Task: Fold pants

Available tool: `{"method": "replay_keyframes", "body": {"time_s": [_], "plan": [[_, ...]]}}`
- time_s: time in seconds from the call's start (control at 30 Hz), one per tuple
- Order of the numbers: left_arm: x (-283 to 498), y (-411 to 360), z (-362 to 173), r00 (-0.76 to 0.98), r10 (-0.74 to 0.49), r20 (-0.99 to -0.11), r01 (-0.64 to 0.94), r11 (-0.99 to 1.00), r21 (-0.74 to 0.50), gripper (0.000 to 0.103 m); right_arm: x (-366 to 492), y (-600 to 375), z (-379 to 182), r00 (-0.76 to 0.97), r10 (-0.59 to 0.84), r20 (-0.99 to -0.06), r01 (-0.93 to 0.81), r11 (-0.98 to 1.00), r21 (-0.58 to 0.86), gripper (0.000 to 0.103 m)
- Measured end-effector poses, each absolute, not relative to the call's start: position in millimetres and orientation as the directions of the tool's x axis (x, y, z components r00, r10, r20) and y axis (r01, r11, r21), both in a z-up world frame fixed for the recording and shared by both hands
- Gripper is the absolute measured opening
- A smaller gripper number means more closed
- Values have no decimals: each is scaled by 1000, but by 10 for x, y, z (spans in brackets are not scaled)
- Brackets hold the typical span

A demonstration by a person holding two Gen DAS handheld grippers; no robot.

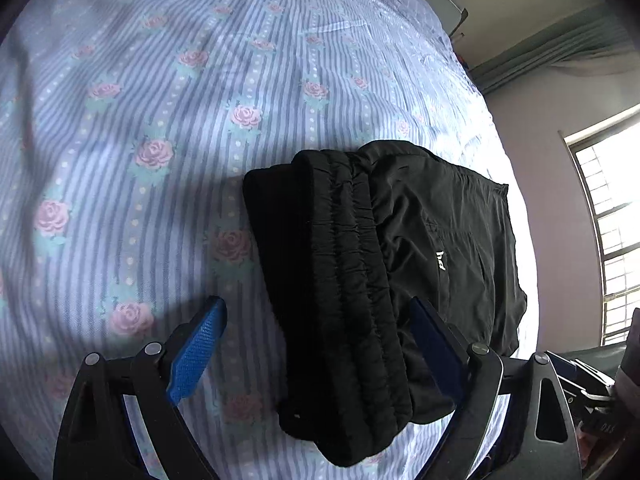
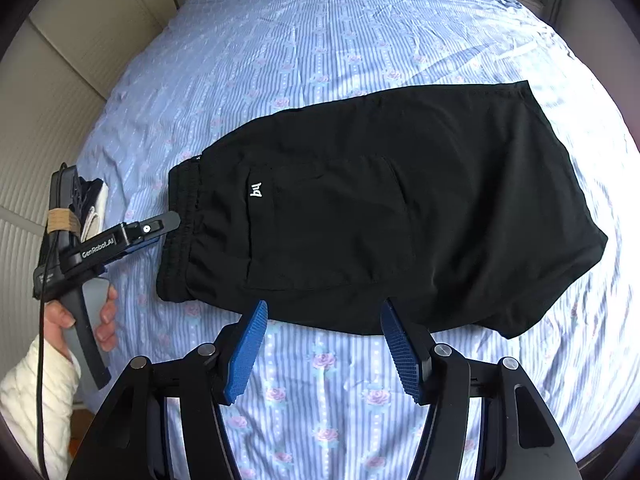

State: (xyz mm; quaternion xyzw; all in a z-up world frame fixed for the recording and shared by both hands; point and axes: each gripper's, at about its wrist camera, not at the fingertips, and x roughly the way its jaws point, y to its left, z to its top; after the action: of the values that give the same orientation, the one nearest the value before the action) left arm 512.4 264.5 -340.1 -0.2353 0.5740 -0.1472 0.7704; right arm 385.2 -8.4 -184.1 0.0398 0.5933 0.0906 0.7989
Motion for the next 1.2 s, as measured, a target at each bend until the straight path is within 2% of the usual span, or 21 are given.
{"method": "replay_keyframes", "body": {"time_s": [0.1, 0.13, 0.17, 0.2, 0.27, 0.33, 0.43, 0.5, 0.53, 0.63, 0.7, 0.8, 0.83, 0.87, 0.97, 1.1, 1.2], "plan": [[5170, 2650, -3512, 309, -532, -788, -37, 821, -569, 91, 3841, -19, -1891, 266, 186, -946, -85, 982, 169, 60], [5172, 2658, -3523, 317, -554, -770, -42, 803, -594, 86, 3850, 2, -1906, 263, 182, -947, -83, 983, 166, 60], [5178, 2662, -3526, 318, -589, -743, -40, 775, -631, 63, 3856, 25, -1922, 261, 178, -949, -82, 983, 162, 60], [5189, 2663, -3541, 304, -626, -718, -45, 743, -667, 53, 3853, 37, -1934, 260, 176, -949, -82, 984, 160, 60], [5200, 2644, -3560, 279, -679, -679, -56, 694, -718, 40, 3850, 51, -1951, 256, 179, -950, -87, 983, 162, 60], [5178, 2687, -3518, 291, -730, -618, -53, 633, -772, 34, 3871, 68, -1965, 250, 185, -950, -85, 982, 169, 60], [5102, 2804, -3477, 343, -822, -455, -50, 468, -882, 33, 3903, 87, -1954, 249, 197, -948, -83, 980, 182, 60], [5089, 2793, -3505, 346, -850, -398, -39, 411, -911, 34, 3916, 102, -1940, 256, 197, -946, -84, 980, 181, 60], [5106, 2761, -3544, 337, -850, -404, -48, 413, -909, 37, 3926, 111, -1933, 258, 199, -945, -87, 979, 182, 60], [5220, 2658, -3686, 280, -820, -499, -119, 486, -866, 49, 3963, 150, -1914, 261, 211, -942, -104, 976, 189, 60], [5299, 2547, -3719, 244, -797, -552, -135, 536, -833, 49, 3976, 158, -1910, 263, 210, -942, -110, 976, 187, 60], [5369, 2361, -3577, 244, -689, -682, -115, 678, -726, 38, 3997, 144, -1917, 255, 216, -942, -111, 975, 193, 60], [5379, 2314, -3513, 243, -647, -723, -106, 723, -683, 26, 4000, 130, -1916, 254, 220, -942, -111, 974, 198, 60], [5373, 2312, -3445, 250, -629, -736, -106, 738, -667, 24, 4005, 114, -1913, 253, 220, -942, -110, 974, 198, 60], [5303, 2463, -3201, 345, -620, -704, -139, 708, -692, 23, 3977, 68, -1880, 267, 203, -942, -103, 978, 182, 60], [5385, 2570, -3241, 302, -511, -805, -214, 787, -579, 23, 3938, -41, -1852, 297, 181, -938, -77, 983, 166, 60], [5457, 2407, -3067, 259, -470, -844, -156, 842, -516, 23, 3955, -111, -1873, 290, 152, -945, -43, 988, 146, 60]]}}
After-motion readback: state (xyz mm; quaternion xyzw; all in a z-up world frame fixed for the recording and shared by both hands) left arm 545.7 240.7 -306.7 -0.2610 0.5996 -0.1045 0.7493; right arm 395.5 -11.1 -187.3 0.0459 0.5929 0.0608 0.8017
